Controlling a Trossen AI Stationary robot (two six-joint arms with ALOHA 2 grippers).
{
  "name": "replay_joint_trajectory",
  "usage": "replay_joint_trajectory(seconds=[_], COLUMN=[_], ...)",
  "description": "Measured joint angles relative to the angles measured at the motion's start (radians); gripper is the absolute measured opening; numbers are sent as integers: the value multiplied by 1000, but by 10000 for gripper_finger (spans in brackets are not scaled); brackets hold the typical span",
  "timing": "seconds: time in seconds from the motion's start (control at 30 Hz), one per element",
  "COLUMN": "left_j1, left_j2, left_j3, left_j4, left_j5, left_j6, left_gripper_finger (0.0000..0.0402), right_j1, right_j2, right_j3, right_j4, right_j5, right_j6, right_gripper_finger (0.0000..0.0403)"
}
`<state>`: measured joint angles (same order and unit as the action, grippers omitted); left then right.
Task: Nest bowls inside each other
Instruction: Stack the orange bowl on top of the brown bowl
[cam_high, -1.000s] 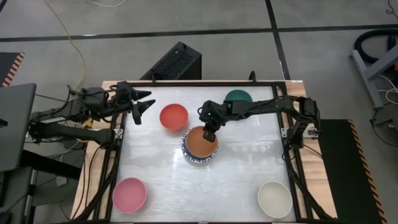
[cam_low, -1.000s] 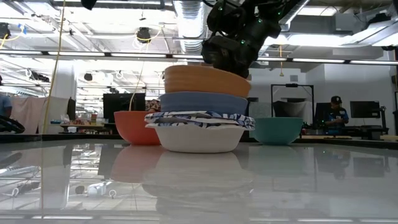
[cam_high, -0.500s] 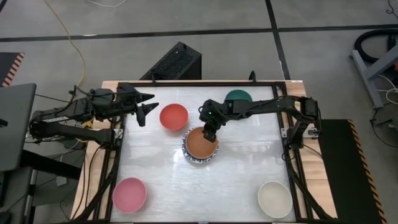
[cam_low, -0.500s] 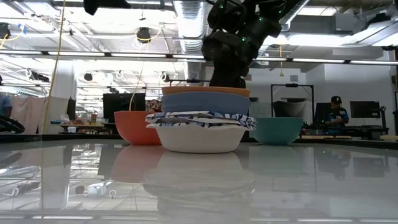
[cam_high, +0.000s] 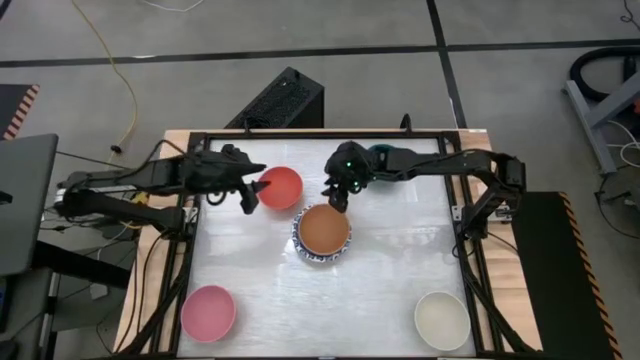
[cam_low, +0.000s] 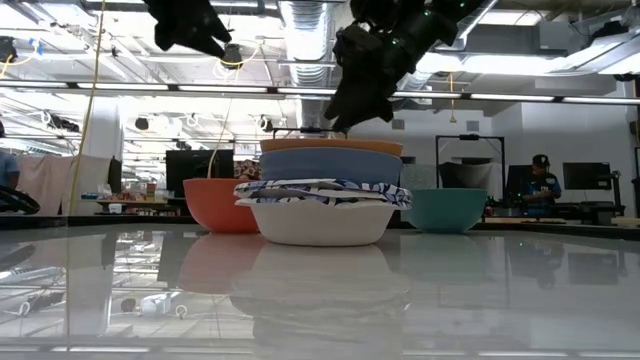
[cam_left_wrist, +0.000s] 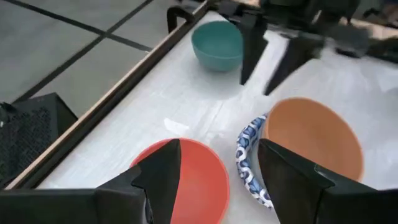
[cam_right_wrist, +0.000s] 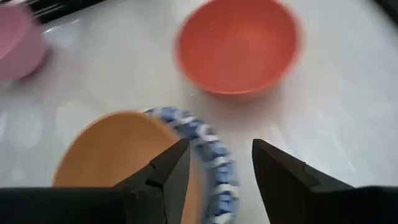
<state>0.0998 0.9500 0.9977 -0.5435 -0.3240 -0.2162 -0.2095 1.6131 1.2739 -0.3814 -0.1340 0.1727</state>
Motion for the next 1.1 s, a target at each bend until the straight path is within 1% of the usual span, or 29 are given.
replay_joint_trajectory(seconds=[0.07,0.13,0.23,0.4,0.47,0.83,1.1], left_j1=[0,0,0,0,0,0,0], left_j2=[21,35,34,30,29,29,30], left_j3=[0,0,0,0,0,0,0], left_j4=[7,16,19,18,19,8,4], left_j5=[1,4,6,6,6,7,6], left_j6=[10,13,13,12,11,-6,-8], left_gripper_finger=[203,203,203,203,203,203,203], right_j1=[18,39,61,55,48,43,23], right_j2=[8,12,26,41,45,111,103], right_j3=[0,-2,-5,-3,-7,-8,-6], right_j4=[7,5,10,-1,-30,-32,-30], right_j5=[-44,-56,-49,-32,-20,-20,-21], right_j6=[-41,-70,-100,-103,-104,-104,-101], right_gripper_finger=[186,179,171,163,162,161,161])
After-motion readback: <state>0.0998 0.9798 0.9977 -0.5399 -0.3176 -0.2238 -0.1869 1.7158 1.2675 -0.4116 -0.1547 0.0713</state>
